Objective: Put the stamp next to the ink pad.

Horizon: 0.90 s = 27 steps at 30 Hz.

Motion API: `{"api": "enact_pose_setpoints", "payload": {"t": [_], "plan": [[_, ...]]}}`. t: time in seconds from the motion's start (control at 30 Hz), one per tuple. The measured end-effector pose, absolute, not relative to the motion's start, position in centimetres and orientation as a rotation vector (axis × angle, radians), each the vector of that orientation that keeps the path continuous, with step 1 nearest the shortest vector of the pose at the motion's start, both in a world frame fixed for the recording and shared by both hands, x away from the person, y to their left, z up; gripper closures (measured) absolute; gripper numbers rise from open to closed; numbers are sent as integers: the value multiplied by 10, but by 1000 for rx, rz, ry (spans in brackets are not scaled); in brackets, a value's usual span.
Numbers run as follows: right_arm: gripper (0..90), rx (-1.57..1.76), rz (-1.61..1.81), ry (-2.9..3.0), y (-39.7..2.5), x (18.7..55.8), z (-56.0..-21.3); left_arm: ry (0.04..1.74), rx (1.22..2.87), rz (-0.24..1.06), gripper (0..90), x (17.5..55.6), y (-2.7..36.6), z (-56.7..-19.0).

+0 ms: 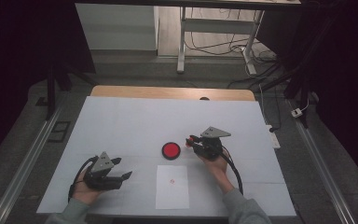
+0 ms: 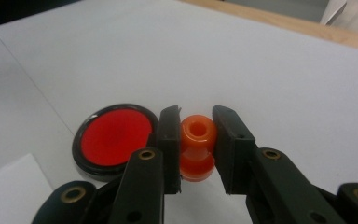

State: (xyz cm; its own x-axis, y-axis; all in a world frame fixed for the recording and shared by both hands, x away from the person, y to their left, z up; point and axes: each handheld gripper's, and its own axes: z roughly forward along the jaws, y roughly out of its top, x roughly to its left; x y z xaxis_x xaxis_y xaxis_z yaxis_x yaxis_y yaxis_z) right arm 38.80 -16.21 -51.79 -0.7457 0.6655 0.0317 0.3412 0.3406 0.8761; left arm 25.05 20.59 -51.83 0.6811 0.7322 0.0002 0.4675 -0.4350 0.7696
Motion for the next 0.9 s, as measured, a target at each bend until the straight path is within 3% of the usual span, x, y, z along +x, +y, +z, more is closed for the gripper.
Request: {"api": "enact_pose_setpoints", "payload": {"t": [0.4,0.5,0.6,0.9], "plan": [[709,889,1256,2350,-154,392,-531,920,2114,428,323,251,207,-519],[585,876,1248,2342,-154,390,-529,920,2113,428,322,251,207,-519],[540,890,1292,2307,-159,386,-521,924,2110,428,322,251,208,-519],[515,850,1314,2292,-199,352,-499,933,2110,420,321,252,210,-520]]}}
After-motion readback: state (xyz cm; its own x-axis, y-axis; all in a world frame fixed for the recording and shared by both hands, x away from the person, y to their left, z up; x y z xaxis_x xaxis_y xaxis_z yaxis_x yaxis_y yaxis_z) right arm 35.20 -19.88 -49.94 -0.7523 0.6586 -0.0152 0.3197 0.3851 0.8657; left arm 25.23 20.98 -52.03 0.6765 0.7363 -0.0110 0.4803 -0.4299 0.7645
